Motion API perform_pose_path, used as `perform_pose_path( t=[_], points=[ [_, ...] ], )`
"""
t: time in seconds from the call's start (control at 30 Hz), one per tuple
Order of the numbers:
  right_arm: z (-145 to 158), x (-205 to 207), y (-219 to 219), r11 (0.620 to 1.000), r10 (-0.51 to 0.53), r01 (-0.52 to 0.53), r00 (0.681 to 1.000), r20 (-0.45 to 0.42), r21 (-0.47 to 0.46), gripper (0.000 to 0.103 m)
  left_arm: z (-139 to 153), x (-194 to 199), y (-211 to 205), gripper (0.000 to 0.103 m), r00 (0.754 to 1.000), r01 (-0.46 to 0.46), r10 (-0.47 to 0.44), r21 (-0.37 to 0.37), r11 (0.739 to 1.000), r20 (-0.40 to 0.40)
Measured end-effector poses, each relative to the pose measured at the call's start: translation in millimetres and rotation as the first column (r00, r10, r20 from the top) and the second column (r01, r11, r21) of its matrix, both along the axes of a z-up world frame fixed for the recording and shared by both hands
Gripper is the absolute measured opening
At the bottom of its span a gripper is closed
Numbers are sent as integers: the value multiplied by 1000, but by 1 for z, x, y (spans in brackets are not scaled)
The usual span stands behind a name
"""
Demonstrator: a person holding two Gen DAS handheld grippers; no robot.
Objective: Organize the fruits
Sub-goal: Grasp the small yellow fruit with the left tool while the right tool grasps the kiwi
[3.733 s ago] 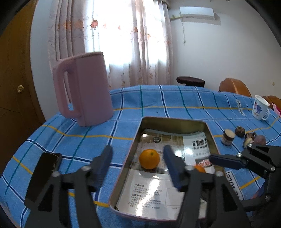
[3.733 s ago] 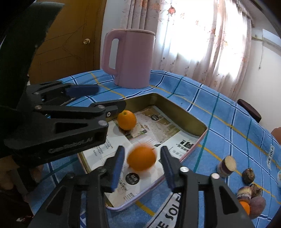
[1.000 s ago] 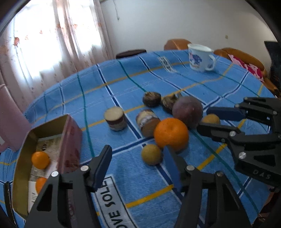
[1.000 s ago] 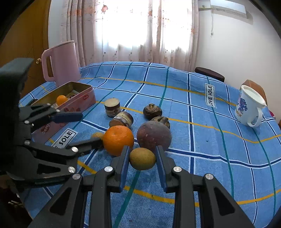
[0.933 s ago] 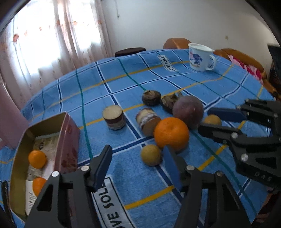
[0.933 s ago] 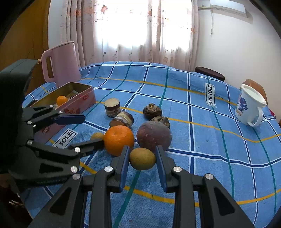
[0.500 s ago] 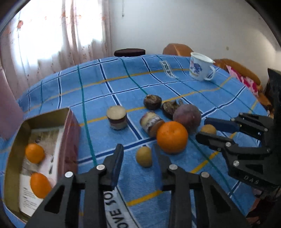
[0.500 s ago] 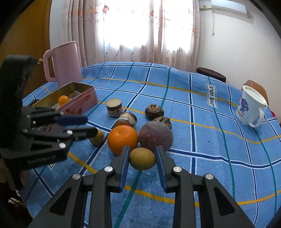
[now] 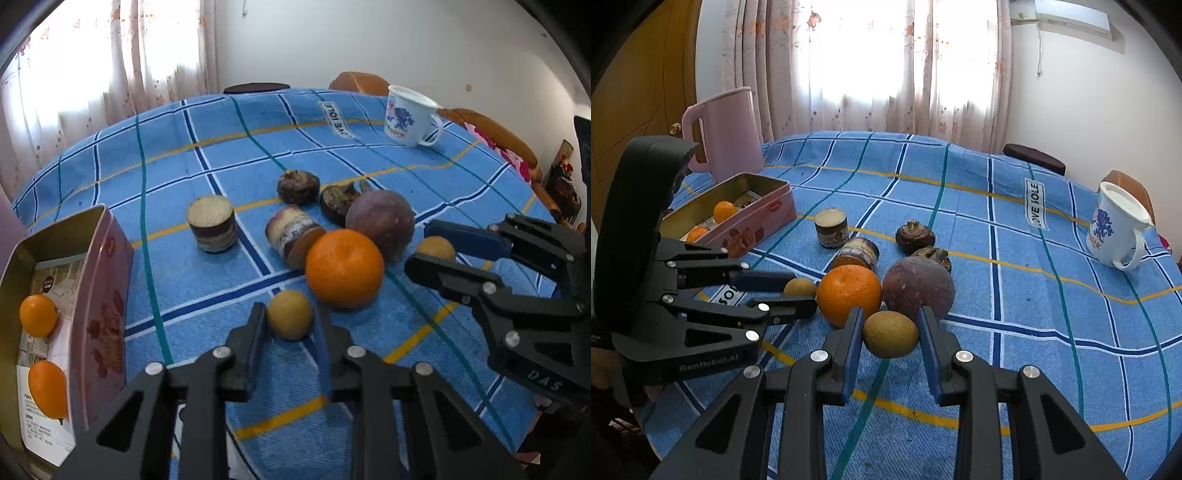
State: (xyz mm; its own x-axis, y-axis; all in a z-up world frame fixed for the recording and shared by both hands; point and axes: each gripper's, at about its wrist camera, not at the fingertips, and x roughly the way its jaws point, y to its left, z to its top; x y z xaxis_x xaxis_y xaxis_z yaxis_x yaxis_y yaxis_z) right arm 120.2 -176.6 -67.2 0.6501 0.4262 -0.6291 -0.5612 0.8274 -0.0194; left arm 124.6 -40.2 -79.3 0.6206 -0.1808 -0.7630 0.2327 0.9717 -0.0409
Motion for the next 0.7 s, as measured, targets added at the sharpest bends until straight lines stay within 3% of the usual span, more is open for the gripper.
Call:
perform_pose_path(
  t=[0.27, 0.7],
  points=[
    [9, -12, -5, 999, 6, -8, 997, 71, 32, 32, 12, -14, -1, 27, 995, -12, 11, 10, 1000, 100],
    [16, -25, -6, 999, 5, -12, 988, 153, 47, 31, 29, -32, 10, 27, 965, -82, 81, -9, 997, 251]
  ],
)
